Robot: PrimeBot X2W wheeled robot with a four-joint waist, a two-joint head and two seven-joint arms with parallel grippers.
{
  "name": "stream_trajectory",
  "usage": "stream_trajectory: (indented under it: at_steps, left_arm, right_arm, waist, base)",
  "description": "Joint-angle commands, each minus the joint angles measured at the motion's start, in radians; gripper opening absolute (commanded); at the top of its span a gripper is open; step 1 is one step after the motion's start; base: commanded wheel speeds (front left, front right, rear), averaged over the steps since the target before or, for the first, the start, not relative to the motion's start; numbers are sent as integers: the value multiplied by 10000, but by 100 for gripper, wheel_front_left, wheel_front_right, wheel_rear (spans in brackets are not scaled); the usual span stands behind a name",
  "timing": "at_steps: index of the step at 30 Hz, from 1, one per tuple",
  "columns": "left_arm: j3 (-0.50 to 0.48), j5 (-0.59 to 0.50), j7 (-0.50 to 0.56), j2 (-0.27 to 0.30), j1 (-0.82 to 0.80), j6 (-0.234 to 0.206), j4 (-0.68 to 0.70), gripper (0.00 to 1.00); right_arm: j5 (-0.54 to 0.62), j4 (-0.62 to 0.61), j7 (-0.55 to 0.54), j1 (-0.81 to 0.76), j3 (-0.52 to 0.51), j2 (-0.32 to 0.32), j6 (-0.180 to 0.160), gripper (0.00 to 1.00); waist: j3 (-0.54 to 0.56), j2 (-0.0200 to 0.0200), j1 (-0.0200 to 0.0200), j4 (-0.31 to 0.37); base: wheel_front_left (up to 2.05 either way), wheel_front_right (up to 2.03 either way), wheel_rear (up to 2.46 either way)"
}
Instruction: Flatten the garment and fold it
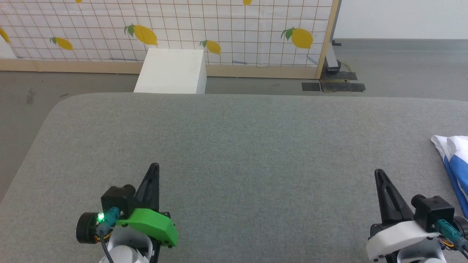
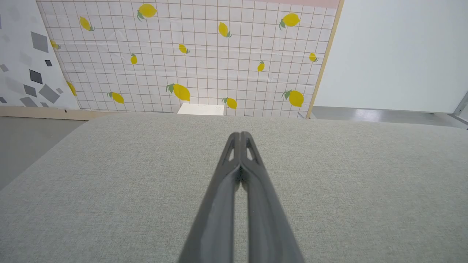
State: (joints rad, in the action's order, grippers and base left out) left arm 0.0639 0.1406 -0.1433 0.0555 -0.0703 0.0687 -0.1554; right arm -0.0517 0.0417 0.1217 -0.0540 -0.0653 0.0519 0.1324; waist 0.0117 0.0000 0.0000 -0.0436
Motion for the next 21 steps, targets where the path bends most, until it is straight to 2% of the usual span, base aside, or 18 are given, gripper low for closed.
stream_trajectory:
  at_steps: [1, 21]
  left_arm:
    - [-53, -139, 54, -24, 189, -76, 90, 0]
    - [-227, -514, 462, -33, 341, -257, 523, 0]
  right_arm:
    - [100, -73, -81, 169, 42, -8, -8, 0]
    - [223, -175, -417, 279, 223, -10, -11, 0]
  waist:
    - [-3, 0, 0, 9]
    - [-36, 0, 0, 135]
  base:
    - [0, 0, 0]
    - [0, 0, 0]
